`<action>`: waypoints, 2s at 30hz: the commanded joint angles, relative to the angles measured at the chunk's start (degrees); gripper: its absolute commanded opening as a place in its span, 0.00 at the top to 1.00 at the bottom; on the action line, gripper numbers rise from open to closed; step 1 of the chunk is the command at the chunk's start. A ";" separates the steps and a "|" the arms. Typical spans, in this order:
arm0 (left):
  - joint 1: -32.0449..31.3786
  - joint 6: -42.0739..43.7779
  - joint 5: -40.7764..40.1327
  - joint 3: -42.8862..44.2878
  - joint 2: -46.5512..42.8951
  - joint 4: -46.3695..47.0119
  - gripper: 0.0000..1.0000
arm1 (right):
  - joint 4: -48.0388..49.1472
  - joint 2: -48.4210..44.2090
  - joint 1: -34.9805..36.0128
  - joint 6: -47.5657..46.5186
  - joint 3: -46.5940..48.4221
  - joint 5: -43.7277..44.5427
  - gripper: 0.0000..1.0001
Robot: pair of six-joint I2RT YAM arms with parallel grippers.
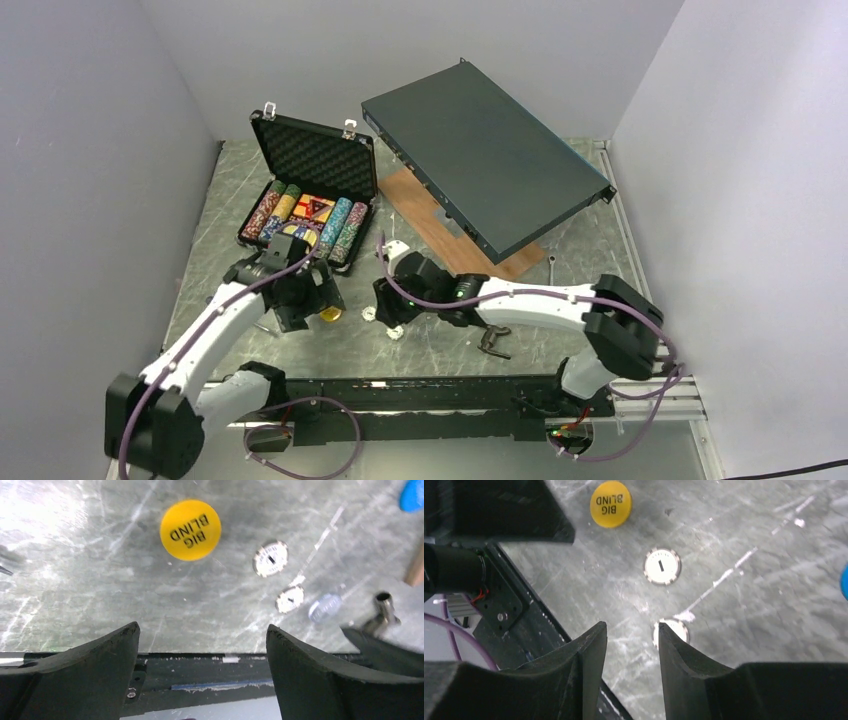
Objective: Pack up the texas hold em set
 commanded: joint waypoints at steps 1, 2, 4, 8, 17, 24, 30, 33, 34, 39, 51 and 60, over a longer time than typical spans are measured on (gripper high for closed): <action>-2.72 -8.27 -11.28 3.74 6.38 2.12 0.02 | -4.88 -8.15 0.91 1.19 -3.45 6.10 0.54; -2.83 -8.78 -11.69 3.47 7.99 3.25 0.01 | -5.56 -9.94 0.90 1.28 -4.17 6.79 0.53; -2.82 -9.36 -11.77 3.53 10.92 5.15 0.02 | -6.83 -13.81 0.82 1.65 -5.46 8.42 0.53; -2.90 -8.64 -10.92 6.41 17.94 6.17 0.05 | -7.61 -18.48 0.86 2.29 -8.29 9.76 0.51; -4.53 -9.81 -12.08 7.59 26.24 8.48 0.16 | -8.70 -21.62 0.79 3.12 -10.64 10.85 0.51; -6.09 -10.90 -14.76 8.86 29.96 7.21 0.19 | -8.91 -21.89 0.87 3.03 -10.71 11.24 0.51; -6.09 -11.26 -15.60 7.78 31.05 8.18 0.22 | -8.53 -21.77 0.87 3.29 -11.19 11.00 0.51; -6.16 -11.69 -15.74 6.72 31.26 8.99 0.23 | -8.53 -21.63 0.90 3.32 -11.23 10.98 0.51; -6.13 -11.78 -15.60 6.38 31.34 9.53 0.24 | -8.44 -21.63 0.87 3.37 -11.30 11.01 0.51; -6.14 -11.71 -15.43 6.16 32.63 10.24 0.30 | -8.37 -21.55 0.87 3.47 -11.47 10.93 0.51; -6.15 -11.54 -16.73 5.05 32.11 9.43 0.38 | -7.98 -21.49 0.88 3.86 -12.10 11.05 0.51; -6.15 -10.95 -16.78 5.32 28.23 8.19 0.45 | -8.40 -22.31 0.84 4.00 -12.28 11.47 0.51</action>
